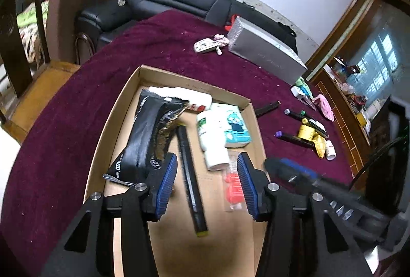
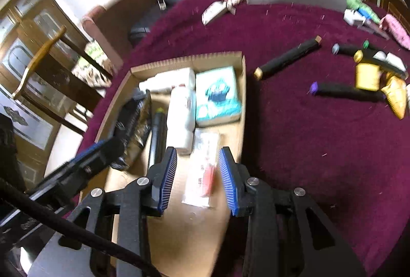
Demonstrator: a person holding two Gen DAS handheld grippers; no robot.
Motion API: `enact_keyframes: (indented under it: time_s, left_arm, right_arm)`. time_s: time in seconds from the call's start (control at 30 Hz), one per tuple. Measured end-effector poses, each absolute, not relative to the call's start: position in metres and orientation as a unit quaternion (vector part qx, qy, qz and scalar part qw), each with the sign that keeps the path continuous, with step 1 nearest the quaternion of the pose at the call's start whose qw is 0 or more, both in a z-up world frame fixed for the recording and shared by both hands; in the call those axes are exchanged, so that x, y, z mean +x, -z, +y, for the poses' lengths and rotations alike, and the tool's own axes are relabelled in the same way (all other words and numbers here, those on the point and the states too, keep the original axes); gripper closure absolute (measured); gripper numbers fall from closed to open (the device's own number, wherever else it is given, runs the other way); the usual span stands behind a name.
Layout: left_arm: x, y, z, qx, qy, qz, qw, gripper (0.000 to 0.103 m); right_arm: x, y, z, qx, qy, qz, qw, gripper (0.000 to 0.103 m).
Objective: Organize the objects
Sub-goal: 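Withdraw both grippers from the tray back over the table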
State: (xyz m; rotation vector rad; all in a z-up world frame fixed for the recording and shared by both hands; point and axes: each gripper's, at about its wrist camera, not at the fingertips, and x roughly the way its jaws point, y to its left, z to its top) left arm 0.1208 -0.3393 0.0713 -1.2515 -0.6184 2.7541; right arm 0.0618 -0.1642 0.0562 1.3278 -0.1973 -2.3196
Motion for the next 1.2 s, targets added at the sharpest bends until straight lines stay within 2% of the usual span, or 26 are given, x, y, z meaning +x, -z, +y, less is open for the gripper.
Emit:
enact_keyframes:
  time_s: [0.1, 0.17, 0.23, 0.33, 0.7, 1.0, 1.2]
  left_arm:
    - [0.126, -0.082, -0.324, -0.393, -0.901, -0.183, 0.031, 0.053]
    - [0.13, -0.089, -0.313, -0.385, -0.907, -0.167, 0.033, 0.053]
    - [0.131, -0.096, -0.299, -0.376, -0.914, -0.147, 0.033, 0.053]
    - [0.134, -0.105, -0.279, -0.366, -0.923, -0.118, 0.03, 0.053]
    - [0.145, -0.129, -0.212, -0.341, -0.94, -0.008, 0.015, 0.053]
    - [0.13, -0.123, -0.164, -0.359, -0.932, 0.029, 0.026, 0.053]
    - [0.113, -0.11, -0.145, -0.384, -0.922, 0.039, 0.035, 0.053]
  right_arm:
    - [0.073, -0.078, -0.146, 0.443, 0.868, -0.066, 0.215, 0.056]
    - [0.078, -0.092, -0.131, 0.411, 0.888, -0.055, 0.199, 0.054]
    - [0.084, -0.106, -0.115, 0.38, 0.907, -0.036, 0.175, 0.043]
    - [0.088, -0.12, -0.092, 0.354, 0.923, -0.023, 0.151, 0.034]
    - [0.078, -0.129, 0.024, 0.343, 0.936, -0.034, 0.068, 0.034]
    - [0.076, -0.143, 0.097, 0.319, 0.945, -0.065, 0.018, 0.034]
    - [0.065, -0.125, 0.118, 0.326, 0.941, -0.094, 0.013, 0.033]
